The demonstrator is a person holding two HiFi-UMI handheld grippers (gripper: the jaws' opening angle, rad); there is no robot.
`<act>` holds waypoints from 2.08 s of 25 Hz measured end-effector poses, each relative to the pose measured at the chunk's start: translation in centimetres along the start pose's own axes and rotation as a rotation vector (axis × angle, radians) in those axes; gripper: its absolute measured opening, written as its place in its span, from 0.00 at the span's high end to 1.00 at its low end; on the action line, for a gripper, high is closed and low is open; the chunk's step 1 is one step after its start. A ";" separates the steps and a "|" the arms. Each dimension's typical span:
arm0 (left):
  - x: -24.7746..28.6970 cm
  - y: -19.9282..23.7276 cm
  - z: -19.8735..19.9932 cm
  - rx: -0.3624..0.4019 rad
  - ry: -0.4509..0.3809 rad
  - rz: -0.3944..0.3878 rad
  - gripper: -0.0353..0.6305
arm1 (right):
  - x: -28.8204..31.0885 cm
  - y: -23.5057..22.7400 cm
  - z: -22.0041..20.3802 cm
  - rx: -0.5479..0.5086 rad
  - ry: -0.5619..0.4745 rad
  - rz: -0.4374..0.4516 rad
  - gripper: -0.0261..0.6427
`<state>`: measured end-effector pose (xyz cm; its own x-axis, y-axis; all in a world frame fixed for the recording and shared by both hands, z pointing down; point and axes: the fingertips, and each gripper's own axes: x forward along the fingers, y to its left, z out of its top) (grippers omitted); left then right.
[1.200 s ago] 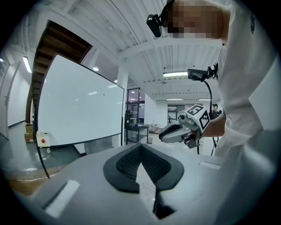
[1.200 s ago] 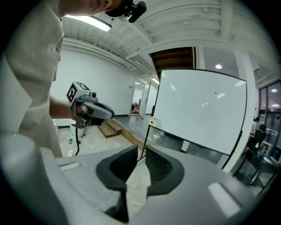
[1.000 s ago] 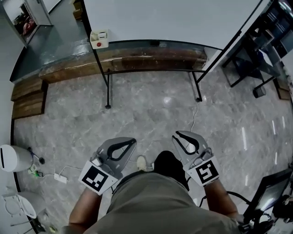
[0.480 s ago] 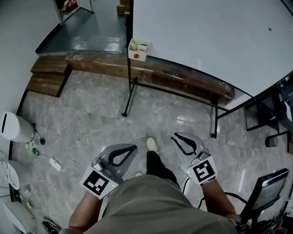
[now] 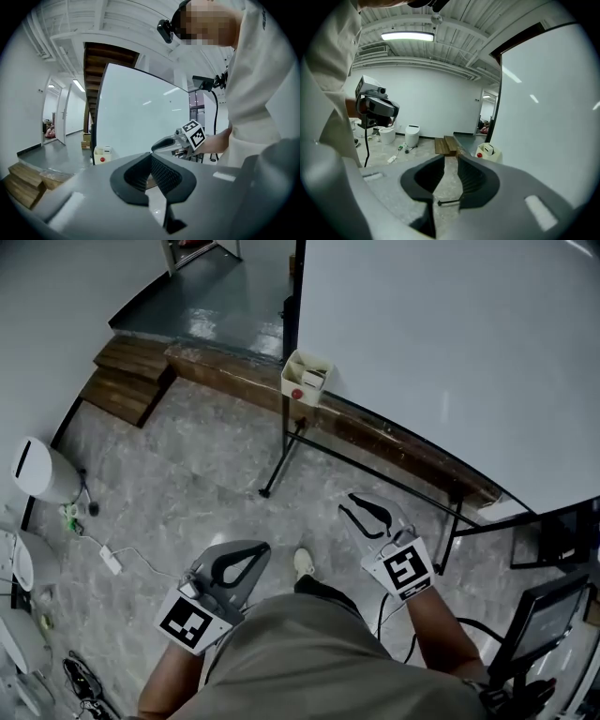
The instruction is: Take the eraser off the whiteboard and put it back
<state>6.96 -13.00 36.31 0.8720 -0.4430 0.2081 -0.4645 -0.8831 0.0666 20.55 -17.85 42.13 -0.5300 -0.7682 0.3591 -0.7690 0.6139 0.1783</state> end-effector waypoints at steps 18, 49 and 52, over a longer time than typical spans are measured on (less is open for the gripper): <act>3.6 5.5 0.4 -0.050 0.031 0.257 0.94 | 16.9 -16.0 -2.0 -0.114 -0.016 0.059 0.72; 2.5 9.0 -0.8 -0.093 0.133 0.430 0.94 | 29.8 -20.3 -4.5 -0.119 0.004 0.125 0.69; 2.2 9.0 -0.8 -0.091 0.126 0.431 0.94 | 29.6 -20.4 -4.5 -0.115 0.005 0.121 0.70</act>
<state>4.60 -21.78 38.15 0.5731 -0.7396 0.3528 -0.7974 -0.6025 0.0322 22.11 -52.32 53.25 -0.6139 -0.6870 0.3888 -0.6539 0.7185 0.2370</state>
